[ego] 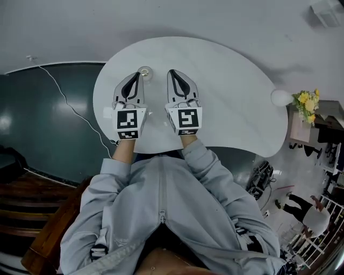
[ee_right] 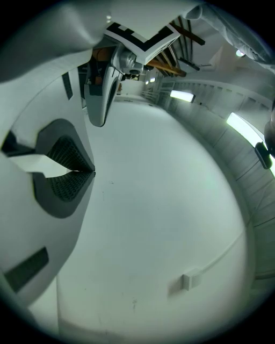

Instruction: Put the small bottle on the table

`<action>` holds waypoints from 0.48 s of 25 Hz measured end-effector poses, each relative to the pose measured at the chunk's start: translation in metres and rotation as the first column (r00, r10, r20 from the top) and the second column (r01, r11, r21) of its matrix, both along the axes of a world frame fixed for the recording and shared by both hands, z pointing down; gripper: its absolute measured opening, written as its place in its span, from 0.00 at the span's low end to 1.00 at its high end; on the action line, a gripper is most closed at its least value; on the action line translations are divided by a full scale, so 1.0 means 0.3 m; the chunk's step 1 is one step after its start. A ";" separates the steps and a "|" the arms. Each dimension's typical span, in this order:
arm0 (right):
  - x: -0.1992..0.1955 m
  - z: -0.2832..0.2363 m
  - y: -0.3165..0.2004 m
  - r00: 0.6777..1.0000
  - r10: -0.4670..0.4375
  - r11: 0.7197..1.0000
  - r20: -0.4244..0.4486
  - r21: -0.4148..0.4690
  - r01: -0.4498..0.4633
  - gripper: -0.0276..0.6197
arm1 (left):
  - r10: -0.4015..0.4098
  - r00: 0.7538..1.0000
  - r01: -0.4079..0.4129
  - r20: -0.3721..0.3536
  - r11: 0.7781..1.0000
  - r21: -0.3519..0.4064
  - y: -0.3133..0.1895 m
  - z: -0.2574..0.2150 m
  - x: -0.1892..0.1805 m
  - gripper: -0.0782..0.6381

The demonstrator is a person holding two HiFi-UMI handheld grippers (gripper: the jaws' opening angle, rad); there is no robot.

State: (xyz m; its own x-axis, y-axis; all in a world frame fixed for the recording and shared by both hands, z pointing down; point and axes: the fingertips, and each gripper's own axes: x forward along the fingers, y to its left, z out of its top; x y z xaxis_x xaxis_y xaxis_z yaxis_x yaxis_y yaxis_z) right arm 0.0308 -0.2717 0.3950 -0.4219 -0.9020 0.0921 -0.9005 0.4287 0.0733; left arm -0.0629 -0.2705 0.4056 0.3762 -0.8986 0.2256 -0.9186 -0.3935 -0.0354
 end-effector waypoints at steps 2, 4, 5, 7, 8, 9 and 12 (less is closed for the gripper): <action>0.012 -0.052 0.008 1.000 0.010 1.000 0.017 0.016 -0.010 0.08 | -0.003 0.999 0.004 -0.040 1.000 0.021 0.010 -0.061 0.005 0.12; 0.020 -0.098 0.014 1.000 0.016 0.999 0.026 0.032 -0.017 0.08 | -0.010 0.998 0.012 -0.063 0.999 0.045 0.018 -0.120 0.004 0.12; 0.024 -0.123 0.017 0.999 0.020 0.999 0.027 0.041 -0.021 0.08 | -0.011 0.998 0.016 -0.064 0.998 0.064 0.022 -0.153 0.001 0.12; 0.032 -0.176 0.026 0.999 0.030 0.998 0.027 0.062 -0.032 0.08 | -0.009 0.998 0.015 -0.055 0.994 0.110 0.032 -0.221 -0.004 0.12; 0.036 -0.201 0.031 0.999 0.034 0.997 0.027 0.071 -0.036 0.08 | -0.008 0.999 0.014 -0.048 0.991 0.131 0.038 -0.252 -0.007 0.12; 0.039 -0.225 0.036 0.999 0.038 0.996 0.026 0.078 -0.040 0.08 | -0.008 0.999 0.014 -0.038 0.989 0.148 0.045 -0.279 -0.011 0.12; 0.043 -0.284 0.051 0.999 0.034 0.994 0.031 0.104 -0.037 0.08 | -0.014 1.000 0.015 -0.009 0.983 0.183 0.066 -0.337 -0.018 0.12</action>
